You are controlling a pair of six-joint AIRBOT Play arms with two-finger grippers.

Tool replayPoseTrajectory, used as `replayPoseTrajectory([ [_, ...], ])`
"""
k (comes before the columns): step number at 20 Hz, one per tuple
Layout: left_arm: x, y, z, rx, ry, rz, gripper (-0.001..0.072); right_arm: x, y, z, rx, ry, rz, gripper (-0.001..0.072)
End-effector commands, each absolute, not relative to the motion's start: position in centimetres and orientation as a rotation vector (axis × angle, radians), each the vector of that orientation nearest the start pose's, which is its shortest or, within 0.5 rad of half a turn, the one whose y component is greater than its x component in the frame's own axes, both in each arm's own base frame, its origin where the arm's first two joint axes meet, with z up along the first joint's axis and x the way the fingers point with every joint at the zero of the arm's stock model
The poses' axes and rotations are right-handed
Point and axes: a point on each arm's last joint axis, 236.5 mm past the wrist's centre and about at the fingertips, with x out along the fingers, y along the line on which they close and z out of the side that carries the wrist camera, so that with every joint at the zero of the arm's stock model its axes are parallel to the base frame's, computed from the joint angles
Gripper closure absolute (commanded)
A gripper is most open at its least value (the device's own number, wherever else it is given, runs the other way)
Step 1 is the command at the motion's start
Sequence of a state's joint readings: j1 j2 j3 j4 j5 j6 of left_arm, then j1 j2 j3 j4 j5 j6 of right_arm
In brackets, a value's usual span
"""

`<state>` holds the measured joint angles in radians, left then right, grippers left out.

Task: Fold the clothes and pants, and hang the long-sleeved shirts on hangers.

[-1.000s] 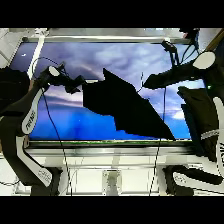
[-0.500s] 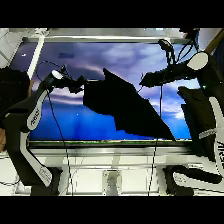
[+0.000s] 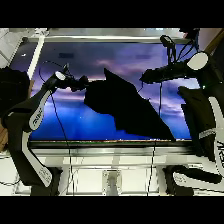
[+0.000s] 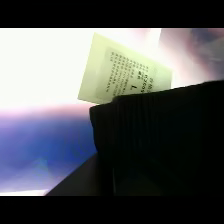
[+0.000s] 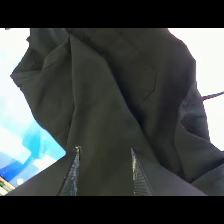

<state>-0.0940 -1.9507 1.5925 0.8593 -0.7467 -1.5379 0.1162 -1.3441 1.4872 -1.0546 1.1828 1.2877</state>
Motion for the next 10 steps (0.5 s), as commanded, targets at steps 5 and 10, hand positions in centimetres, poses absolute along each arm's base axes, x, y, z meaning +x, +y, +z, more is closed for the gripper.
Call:
replayPoseTrajectory([
  [5, 57.1, -11.3, -1.9, -0.420, 0.969, -0.258, 0.0689, 42.3, 18.7, 9.0, 0.096, 1.086, 0.634, 0.0339],
  [10, 50.2, -0.4, 3.9, -0.121, 1.106, -0.112, 0.0689, 42.4, 20.5, 1.6, 0.060, 1.247, 0.643, 0.0340],
])
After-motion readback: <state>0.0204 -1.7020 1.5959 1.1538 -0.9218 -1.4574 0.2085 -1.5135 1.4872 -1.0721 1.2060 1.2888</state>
